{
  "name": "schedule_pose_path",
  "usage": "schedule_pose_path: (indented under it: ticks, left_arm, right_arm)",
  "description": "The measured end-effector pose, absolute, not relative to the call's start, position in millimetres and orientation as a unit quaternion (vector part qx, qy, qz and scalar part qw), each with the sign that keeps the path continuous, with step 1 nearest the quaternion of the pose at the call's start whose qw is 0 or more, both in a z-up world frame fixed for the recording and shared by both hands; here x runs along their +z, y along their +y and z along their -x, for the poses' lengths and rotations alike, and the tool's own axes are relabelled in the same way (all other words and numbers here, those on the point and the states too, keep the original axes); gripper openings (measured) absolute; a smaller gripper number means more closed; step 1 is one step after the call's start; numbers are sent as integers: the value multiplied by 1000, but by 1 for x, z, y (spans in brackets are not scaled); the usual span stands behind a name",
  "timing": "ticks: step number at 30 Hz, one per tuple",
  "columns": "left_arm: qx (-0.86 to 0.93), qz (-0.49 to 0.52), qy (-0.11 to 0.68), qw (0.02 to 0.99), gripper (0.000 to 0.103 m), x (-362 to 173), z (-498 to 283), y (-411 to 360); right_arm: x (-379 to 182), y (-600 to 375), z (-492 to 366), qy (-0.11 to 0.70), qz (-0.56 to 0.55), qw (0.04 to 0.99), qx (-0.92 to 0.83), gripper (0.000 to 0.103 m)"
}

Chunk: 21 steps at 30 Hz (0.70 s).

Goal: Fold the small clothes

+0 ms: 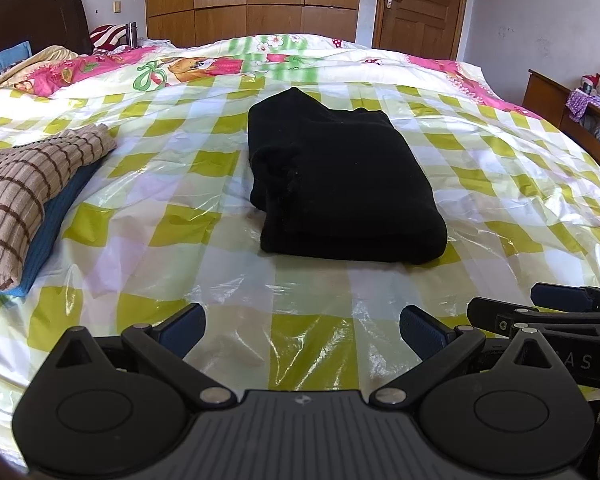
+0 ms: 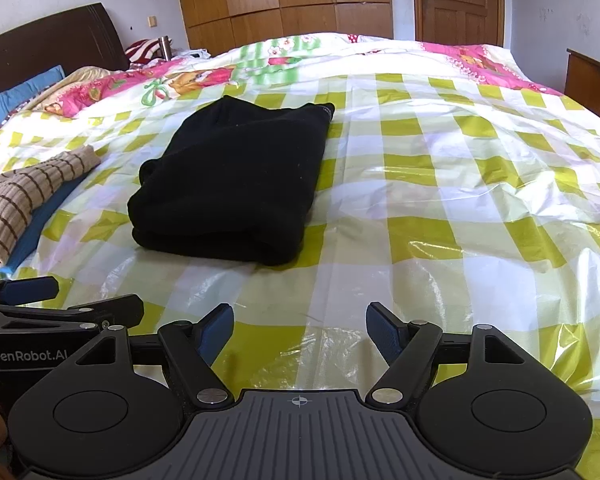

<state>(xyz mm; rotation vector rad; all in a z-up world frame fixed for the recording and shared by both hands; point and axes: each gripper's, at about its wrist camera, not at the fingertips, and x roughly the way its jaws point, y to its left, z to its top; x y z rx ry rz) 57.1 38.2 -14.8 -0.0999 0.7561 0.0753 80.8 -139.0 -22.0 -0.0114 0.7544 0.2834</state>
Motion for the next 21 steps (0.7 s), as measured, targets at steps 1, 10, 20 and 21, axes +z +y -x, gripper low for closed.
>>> schedule_pose_path:
  ticks: [1, 10, 20, 21]
  left_arm:
    - [39, 47, 370, 927, 103, -15, -57, 38]
    - [56, 39, 383, 921, 103, -21, -61, 39]
    - [72, 5, 391, 917, 103, -22, -63, 33]
    - [70, 9, 392, 917, 103, -22, -63, 34]
  right_arm:
    - [-22, -139, -81, 368, 5, 920, 137, 74]
    - [-23, -138, -78, 369, 2, 919, 138, 74]
    - [-26, -135, -76, 374, 3, 916, 143, 74]
    - [-26, -135, -76, 374, 2, 916, 143, 74]
